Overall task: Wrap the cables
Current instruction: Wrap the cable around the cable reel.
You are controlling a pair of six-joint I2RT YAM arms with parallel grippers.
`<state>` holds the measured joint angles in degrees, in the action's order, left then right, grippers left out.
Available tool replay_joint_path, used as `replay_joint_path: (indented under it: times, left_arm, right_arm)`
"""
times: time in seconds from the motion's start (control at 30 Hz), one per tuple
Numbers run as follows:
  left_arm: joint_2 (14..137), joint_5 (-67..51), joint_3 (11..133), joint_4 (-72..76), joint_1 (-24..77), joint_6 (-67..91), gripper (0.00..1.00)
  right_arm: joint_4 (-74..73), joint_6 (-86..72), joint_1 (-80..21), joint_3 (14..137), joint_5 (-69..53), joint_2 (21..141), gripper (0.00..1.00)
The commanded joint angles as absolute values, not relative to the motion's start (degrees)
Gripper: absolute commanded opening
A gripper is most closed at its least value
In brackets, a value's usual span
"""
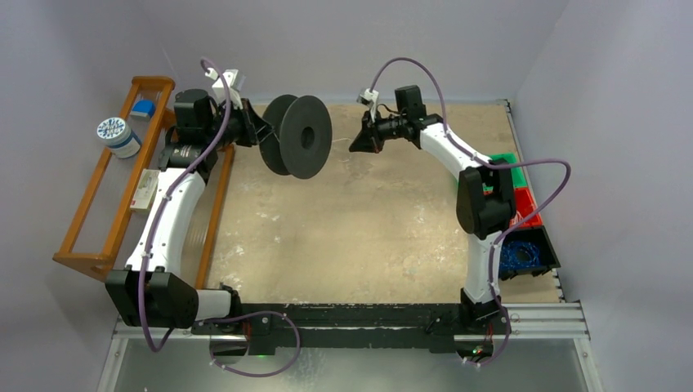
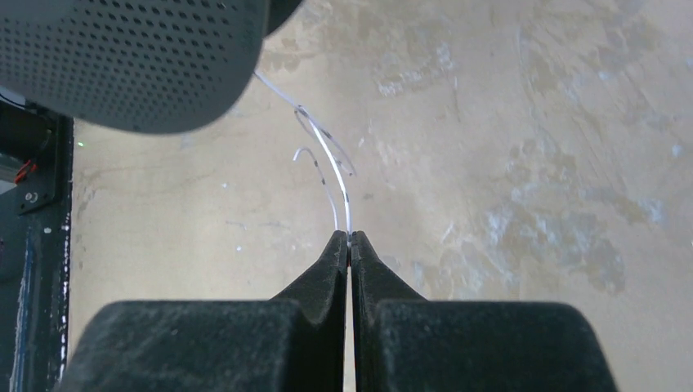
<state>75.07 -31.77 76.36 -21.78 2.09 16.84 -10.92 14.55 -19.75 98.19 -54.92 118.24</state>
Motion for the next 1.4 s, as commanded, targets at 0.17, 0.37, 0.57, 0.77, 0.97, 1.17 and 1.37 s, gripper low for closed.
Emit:
replay_joint_path:
  times: [0.17,0.37,0.57,0.77,0.97,1.17,1.37]
  left_arm:
    - [72.44,-32.69,78.5,-24.32,3.95,-2.01,0.0]
    - [72.43,-31.54,76.09,-27.66,6.48,-10.99,0.0]
    - [72.6,-20.49,72.86,-27.86,12.55,-15.67,0.0]
    - [75.54,-9.45,71.63,-24.45,16.69,-12.13,0.0]
    - [79.06,4.72,72.38,-21.26,21.61,-6.54,0.0]
    - [83.28,12.15,74.25,-21.6,27.29,-2.64,0.0]
    - [88.16,18.2,77.76,-23.61,27.61,3.43,0.0]
  right_arm:
    - [-22.83,19.92,-15.96,103.02,-56.51,116.37,0.0]
    - [-22.21,14.49,-13.15,107.77,-56.84,116.95,0.0]
    - [-20.49,9.86,-11.78,112.88,-61.12,116.02,0.0]
    - [-20.22,6.61,-13.55,115.62,-66.43,115.07,0.0]
    - [-22.8,11.12,-19.02,112.83,-67.46,111.99,0.0]
    - [-14.27,11.43,-24.43,104.37,-65.28,107.09,0.0]
    - [-16.11,18.35,-26.8,102.73,-66.41,106.05,0.0]
